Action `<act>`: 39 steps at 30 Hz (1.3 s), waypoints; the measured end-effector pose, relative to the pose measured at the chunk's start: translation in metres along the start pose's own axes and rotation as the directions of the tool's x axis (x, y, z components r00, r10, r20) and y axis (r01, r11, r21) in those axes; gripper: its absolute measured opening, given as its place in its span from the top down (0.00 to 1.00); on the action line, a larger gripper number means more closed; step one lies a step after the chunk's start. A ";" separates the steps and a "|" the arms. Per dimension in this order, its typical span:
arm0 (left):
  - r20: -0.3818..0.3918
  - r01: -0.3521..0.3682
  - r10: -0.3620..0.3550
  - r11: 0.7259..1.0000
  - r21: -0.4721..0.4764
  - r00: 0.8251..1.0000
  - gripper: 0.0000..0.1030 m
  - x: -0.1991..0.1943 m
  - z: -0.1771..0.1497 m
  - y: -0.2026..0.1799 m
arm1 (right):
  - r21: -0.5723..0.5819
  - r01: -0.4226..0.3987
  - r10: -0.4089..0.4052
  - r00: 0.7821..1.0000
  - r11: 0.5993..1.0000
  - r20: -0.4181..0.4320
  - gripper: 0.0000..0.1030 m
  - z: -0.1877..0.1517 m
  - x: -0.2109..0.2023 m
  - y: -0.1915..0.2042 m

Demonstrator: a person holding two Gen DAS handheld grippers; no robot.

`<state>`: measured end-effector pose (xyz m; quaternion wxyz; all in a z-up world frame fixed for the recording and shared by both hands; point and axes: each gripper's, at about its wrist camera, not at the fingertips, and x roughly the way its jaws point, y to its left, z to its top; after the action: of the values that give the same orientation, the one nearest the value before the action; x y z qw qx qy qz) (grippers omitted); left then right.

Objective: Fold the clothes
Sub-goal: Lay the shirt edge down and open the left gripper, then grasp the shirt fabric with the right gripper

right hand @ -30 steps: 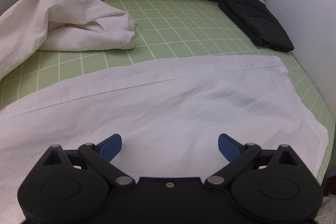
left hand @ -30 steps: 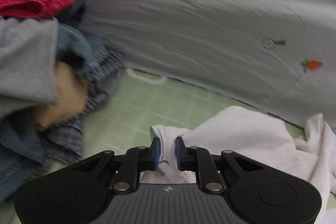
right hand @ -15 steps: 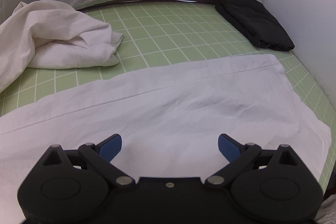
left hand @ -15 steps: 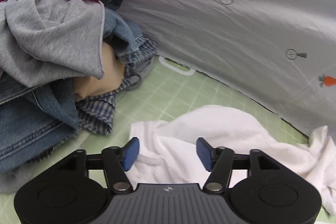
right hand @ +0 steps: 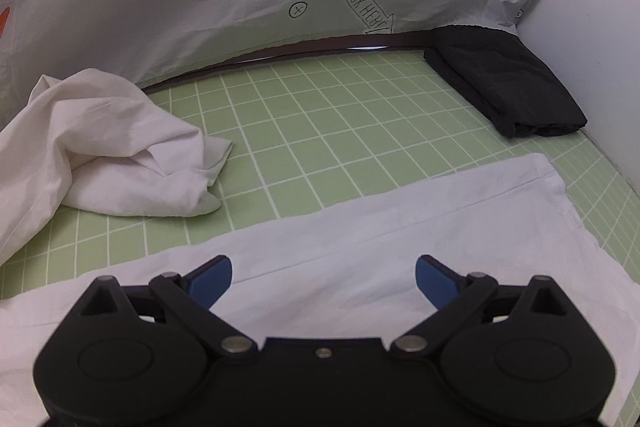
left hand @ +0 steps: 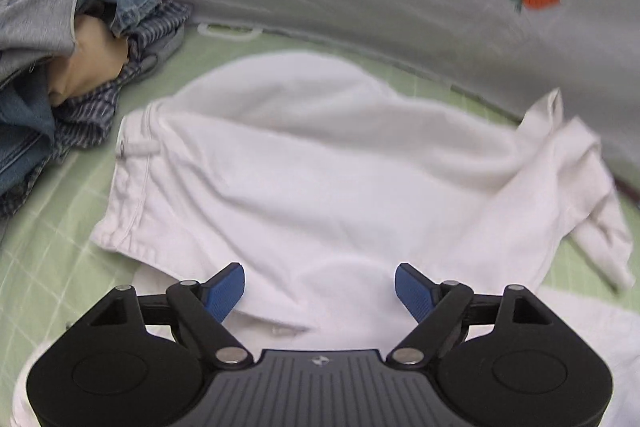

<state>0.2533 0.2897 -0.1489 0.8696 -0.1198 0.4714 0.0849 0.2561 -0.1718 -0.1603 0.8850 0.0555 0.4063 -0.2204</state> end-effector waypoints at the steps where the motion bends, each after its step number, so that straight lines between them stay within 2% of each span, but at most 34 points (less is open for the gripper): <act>1: -0.007 -0.018 0.018 1.000 0.016 1.000 0.19 0.003 -0.006 -0.003 | -0.003 -0.002 0.002 1.000 1.000 0.000 0.04 -0.001 -0.001 -0.005; 3: -0.012 -0.052 0.053 0.997 0.052 0.999 0.19 0.007 -0.016 -0.009 | -0.008 -0.014 0.014 1.000 1.000 -0.002 0.04 -0.003 -0.004 -0.014; 7: -0.006 -0.106 0.107 0.993 0.058 0.994 0.17 0.012 -0.021 -0.017 | -0.033 -0.027 0.027 1.000 0.999 -0.008 0.04 -0.001 -0.006 -0.033; 14: -0.044 -0.136 0.134 0.990 -0.045 0.990 0.04 0.028 -0.011 -0.019 | -0.041 -0.083 0.084 0.996 0.996 0.014 0.06 0.028 0.015 -0.046; 16: -0.050 -0.149 0.146 0.987 -0.064 0.988 0.03 0.032 -0.010 -0.020 | -0.049 -0.134 0.134 0.991 0.990 0.004 0.19 0.040 0.032 -0.040; 18: -0.060 -0.167 0.163 0.983 -0.072 0.985 0.03 0.033 -0.009 -0.023 | -0.056 -0.181 0.180 0.983 0.982 -0.023 0.40 0.053 0.047 -0.030; 23: -0.078 -0.176 0.170 0.982 -0.071 0.982 0.01 0.039 -0.006 -0.024 | -0.171 -0.331 0.328 0.944 0.928 -0.045 0.57 0.068 0.081 0.014; 28: -0.112 -0.204 0.196 0.977 -0.060 0.974 0.00 0.046 -0.001 -0.028 | -0.294 -0.418 0.423 0.905 0.860 -0.051 0.56 0.074 0.099 0.059; 32: -0.127 -0.223 0.214 0.973 -0.057 0.968 0.00 0.049 0.002 -0.030 | -0.357 -0.424 0.417 0.903 0.832 -0.099 0.51 0.072 0.114 0.081; 34: -0.128 -0.220 0.211 0.974 -0.057 0.969 0.00 0.049 0.003 -0.029 | -0.372 -0.435 0.423 0.898 0.820 -0.118 0.54 0.071 0.119 0.088; 35: -0.127 -0.218 0.210 0.974 -0.055 0.969 0.00 0.049 0.003 -0.029 | -0.364 -0.453 0.441 0.889 0.814 -0.119 0.63 0.071 0.118 0.086; 36: -0.127 -0.218 0.210 0.974 -0.055 0.969 0.00 0.049 0.003 -0.029 | -0.356 -0.470 0.459 0.880 0.808 -0.119 0.82 0.070 0.117 0.085; 37: -0.129 -0.216 0.208 0.975 -0.053 0.970 0.00 0.050 0.003 -0.028 | -0.336 -0.485 0.477 0.872 0.807 -0.113 0.89 0.071 0.115 0.081; 38: -0.130 -0.215 0.207 0.975 -0.052 0.970 0.00 0.050 0.003 -0.028 | -0.322 -0.482 0.482 0.872 0.815 -0.087 0.92 0.072 0.109 0.076; 39: -0.132 -0.212 0.204 0.976 -0.050 0.970 0.00 0.050 0.003 -0.027 | -0.327 -0.453 0.466 0.884 0.830 -0.040 0.93 0.076 0.100 0.069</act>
<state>0.2901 0.2664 -0.1856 0.8202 -0.1025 0.5323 0.1826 0.3960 -0.1654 -0.1897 0.9168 -0.0005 0.3934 0.0681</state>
